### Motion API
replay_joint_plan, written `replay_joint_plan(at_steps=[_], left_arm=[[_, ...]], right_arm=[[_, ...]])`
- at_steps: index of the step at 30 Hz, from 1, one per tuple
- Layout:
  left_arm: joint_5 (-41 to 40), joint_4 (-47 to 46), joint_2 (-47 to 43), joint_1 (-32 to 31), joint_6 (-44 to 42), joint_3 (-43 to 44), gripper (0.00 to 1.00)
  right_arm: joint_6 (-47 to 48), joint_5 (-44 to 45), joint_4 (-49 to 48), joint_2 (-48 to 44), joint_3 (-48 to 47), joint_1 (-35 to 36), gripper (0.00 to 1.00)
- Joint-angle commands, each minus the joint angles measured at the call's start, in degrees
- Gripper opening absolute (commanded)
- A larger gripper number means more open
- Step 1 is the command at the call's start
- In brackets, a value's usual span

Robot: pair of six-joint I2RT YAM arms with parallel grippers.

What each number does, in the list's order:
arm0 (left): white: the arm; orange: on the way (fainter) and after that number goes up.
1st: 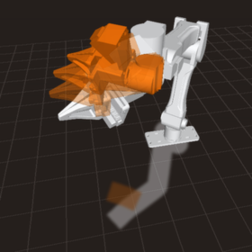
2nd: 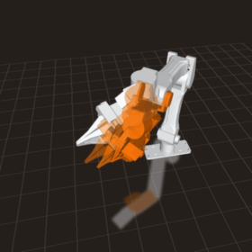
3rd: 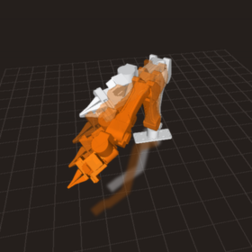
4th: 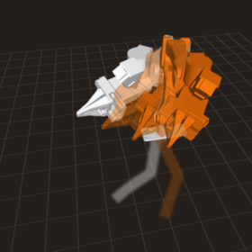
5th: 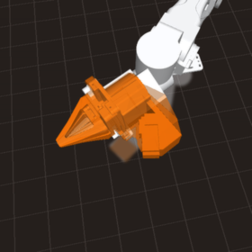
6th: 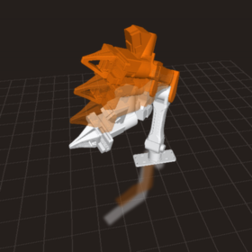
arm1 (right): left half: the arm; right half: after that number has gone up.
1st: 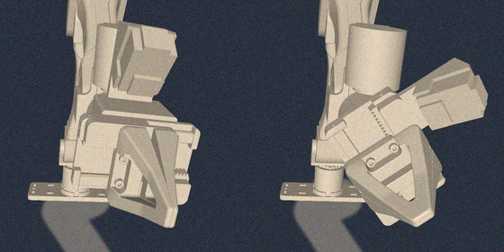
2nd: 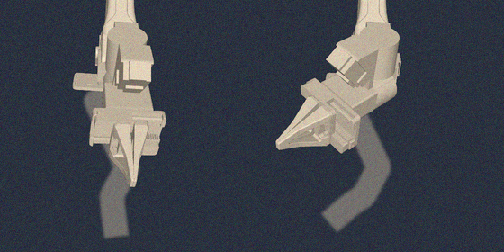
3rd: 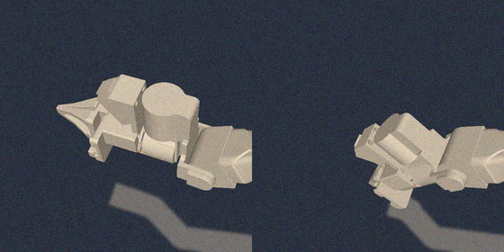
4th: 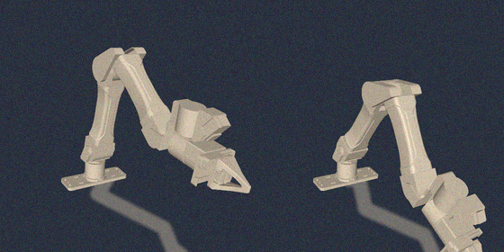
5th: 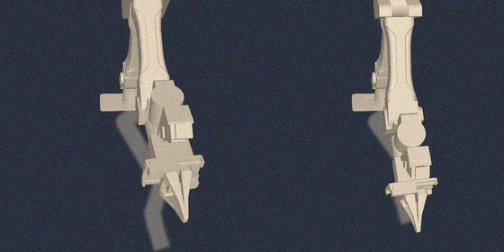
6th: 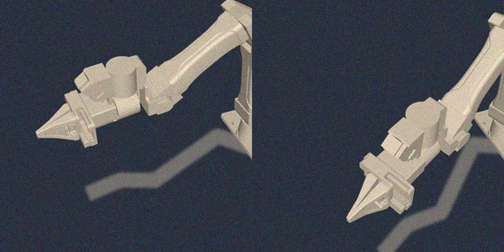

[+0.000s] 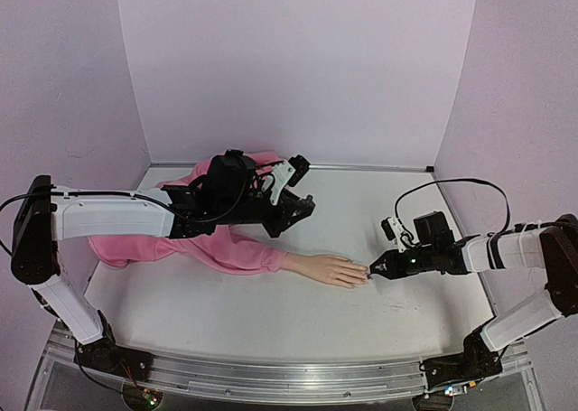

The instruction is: Paint the nails

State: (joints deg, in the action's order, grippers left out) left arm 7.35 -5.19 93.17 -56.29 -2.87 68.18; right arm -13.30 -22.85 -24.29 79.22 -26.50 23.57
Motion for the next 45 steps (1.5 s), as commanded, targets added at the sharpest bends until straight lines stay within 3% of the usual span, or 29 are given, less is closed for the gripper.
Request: replay_joint_plan(at_steps=[1,45], left_arm=[[-0.5,-4.1,-1.2,0.2,0.3,0.9,0.0],[-0.9,-4.0,-2.0,0.2,0.2,0.1,0.0]], right_arm=[[0.6,-0.5,0.0,0.3,-1.5,0.4,0.0],[-0.5,4.5,4.2,1.5,-3.1,0.9,0.0]])
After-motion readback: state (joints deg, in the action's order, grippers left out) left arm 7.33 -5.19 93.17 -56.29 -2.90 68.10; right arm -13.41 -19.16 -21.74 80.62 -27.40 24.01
